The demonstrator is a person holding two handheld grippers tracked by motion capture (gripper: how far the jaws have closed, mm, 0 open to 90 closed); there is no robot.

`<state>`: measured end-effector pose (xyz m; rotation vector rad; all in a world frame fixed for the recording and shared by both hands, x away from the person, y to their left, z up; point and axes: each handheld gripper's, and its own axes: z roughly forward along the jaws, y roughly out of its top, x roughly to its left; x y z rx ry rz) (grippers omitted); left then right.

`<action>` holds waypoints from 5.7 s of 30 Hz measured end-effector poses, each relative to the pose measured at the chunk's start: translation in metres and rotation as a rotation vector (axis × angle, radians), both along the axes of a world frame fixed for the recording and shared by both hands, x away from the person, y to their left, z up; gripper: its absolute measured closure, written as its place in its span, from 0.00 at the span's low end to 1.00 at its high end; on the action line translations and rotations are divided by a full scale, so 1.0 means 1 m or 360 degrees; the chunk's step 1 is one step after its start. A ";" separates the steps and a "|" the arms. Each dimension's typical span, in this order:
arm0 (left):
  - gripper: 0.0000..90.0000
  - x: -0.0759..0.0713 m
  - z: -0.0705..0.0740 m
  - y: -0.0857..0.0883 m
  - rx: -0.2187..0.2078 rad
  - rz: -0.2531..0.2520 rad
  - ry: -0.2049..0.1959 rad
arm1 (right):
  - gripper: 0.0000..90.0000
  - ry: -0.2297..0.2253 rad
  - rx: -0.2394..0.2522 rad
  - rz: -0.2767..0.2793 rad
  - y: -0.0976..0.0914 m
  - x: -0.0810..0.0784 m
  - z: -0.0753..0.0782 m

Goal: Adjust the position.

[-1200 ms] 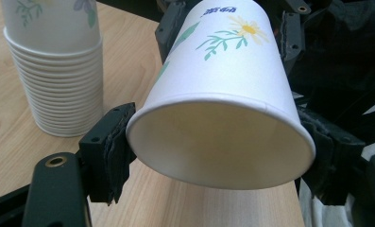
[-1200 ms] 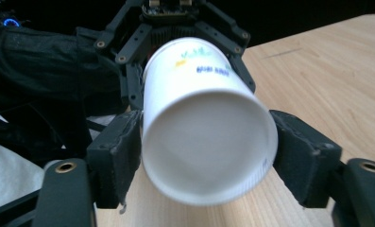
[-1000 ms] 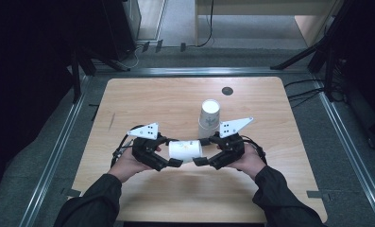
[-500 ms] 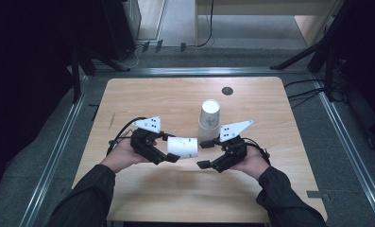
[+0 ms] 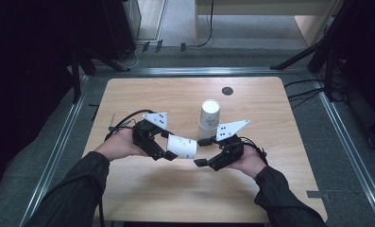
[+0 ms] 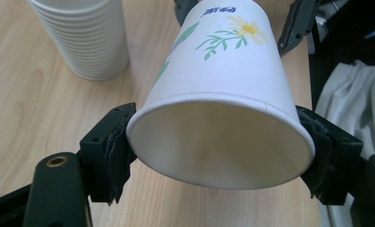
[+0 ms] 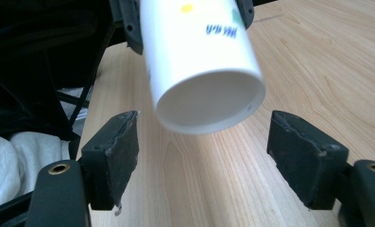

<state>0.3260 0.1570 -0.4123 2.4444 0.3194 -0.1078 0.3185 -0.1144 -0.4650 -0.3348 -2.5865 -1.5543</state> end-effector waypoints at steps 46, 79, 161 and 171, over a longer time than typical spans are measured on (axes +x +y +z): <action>0.25 0.009 0.008 -0.035 0.0455 -0.0170 -0.0002 | 0.36 -0.0066 -0.0068 0.0034 0.034 0.000 -0.007; 0.14 0.011 0.004 -0.012 0.0134 -0.0017 0.0006 | 0.37 -0.0097 -0.0005 0.0008 0.021 0.003 0.001; 0.23 -0.016 -0.043 0.009 -0.0785 0.0397 0.0047 | 0.38 0.0003 0.0197 0.0138 0.010 0.019 -0.012; 0.26 -0.017 -0.043 0.009 -0.0769 0.0400 0.0019 | 0.38 0.0010 0.0182 0.0133 0.010 0.019 -0.013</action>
